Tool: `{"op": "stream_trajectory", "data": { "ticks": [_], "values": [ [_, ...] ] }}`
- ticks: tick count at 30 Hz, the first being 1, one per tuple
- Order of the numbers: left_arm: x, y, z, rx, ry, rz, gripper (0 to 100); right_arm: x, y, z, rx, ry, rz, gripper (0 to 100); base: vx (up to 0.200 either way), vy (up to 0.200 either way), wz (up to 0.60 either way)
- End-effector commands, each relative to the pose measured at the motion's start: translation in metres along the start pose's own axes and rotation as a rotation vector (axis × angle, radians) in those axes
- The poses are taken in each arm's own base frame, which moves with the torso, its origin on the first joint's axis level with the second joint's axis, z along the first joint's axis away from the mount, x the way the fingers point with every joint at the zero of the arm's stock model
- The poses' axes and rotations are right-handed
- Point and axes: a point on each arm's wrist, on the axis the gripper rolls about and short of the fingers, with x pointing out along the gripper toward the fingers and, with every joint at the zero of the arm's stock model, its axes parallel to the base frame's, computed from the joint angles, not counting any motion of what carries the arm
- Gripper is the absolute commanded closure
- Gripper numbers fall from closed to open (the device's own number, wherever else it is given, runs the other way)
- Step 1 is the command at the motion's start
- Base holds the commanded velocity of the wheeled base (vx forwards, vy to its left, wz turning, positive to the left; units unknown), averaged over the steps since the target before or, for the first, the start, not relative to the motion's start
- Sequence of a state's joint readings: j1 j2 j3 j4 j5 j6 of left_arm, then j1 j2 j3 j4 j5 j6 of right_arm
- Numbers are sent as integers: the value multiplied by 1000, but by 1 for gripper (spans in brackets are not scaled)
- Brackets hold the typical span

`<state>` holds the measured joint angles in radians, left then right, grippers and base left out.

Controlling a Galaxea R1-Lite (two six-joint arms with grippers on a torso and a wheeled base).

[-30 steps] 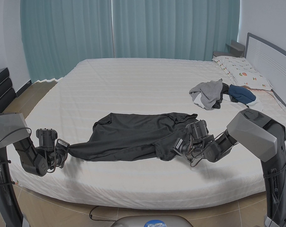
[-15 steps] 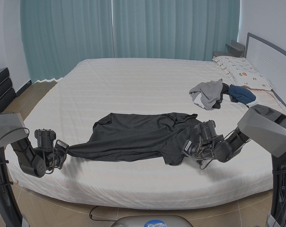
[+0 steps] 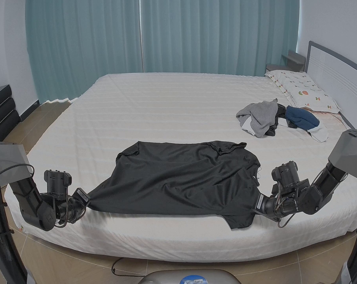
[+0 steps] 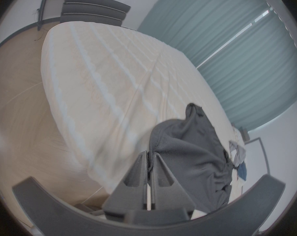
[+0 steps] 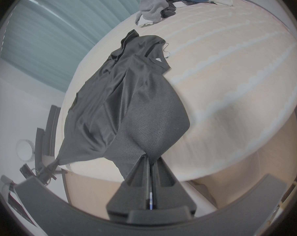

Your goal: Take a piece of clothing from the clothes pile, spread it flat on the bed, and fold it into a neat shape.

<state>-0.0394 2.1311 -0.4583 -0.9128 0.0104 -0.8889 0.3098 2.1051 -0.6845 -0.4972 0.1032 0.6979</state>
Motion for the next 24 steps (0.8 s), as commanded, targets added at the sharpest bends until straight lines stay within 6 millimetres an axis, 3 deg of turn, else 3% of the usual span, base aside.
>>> {"op": "stream_trajectory", "data": {
  "ticks": [1,13,14,21,22,24],
  "values": [
    [-8,4,-19,103,77,43,100,-31,-9,-13,-47,0,-4,100,0,0,0],
    [-11,7,-34,162,167,106,100,-37,-36,-44,-87,114,-93,100,0,0,0],
    [-12,8,-34,166,172,112,100,-37,-36,-45,-87,118,-96,0,0,0,0],
    [-11,7,-34,167,182,115,100,-28,-32,-38,-74,105,-77,0,0,0,0],
    [-11,7,-34,165,181,114,0,-27,-28,-33,-73,90,-63,0,0,0,0],
    [-11,6,-34,166,182,109,0,-27,-26,-29,-69,77,-52,0,0,0,0]
  ]
}}
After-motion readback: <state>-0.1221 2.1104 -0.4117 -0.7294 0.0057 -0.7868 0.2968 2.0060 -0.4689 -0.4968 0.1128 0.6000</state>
